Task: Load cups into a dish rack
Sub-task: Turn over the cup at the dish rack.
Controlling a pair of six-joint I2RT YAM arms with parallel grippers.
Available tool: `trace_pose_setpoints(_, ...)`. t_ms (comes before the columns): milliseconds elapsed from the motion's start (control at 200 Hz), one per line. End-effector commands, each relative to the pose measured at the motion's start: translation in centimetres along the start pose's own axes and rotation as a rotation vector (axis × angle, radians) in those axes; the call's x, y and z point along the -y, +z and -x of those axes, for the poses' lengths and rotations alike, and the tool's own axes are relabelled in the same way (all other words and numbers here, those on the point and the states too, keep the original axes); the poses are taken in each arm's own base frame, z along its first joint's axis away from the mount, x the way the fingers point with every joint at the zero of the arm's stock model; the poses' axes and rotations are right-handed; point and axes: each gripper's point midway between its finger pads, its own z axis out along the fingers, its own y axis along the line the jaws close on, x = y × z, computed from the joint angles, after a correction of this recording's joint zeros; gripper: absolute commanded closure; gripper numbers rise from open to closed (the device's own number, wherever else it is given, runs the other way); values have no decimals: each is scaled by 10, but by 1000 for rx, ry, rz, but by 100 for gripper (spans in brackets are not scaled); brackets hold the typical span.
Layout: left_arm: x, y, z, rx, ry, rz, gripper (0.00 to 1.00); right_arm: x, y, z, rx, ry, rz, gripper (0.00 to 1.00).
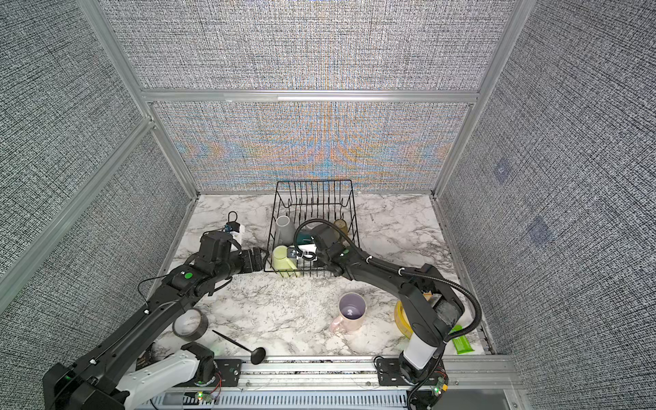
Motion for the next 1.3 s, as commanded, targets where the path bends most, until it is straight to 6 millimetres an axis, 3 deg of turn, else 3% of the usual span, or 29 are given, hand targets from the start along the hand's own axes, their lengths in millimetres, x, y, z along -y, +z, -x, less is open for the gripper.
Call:
trace_pose_setpoints(0,14,-2,11,31,20,-70,14,29,-17,15,126,166,-75,100)
trace_pose_setpoints(145,36,2,16,11,32,-168,14,47,-39,13,243,301,-112,100)
trace_pose_setpoints(170,41,3,18,8,29,-191,14,37,-39,7,246,321,-91,100)
trace_pose_setpoints(380,96,11,38,-57,40,-443,11,44,-67,2,382,454,-92,100)
trace_pose_setpoints(460,110,19,47,-90,19,-490,1,46,-75,0,426,493,-94,100)
trace_pose_setpoints(600,130,32,53,-187,22,-564,1,44,-85,0,497,517,-104,100)
trace_pose_setpoints(835,143,64,50,-320,-49,-623,1,41,-96,7,576,523,-93,100)
trace_pose_setpoints(1010,138,79,48,-340,-89,-585,1,38,-98,9,602,537,-74,100)
trace_pose_setpoints(1296,138,101,28,-525,-377,-524,1,38,-97,15,648,441,-148,100)
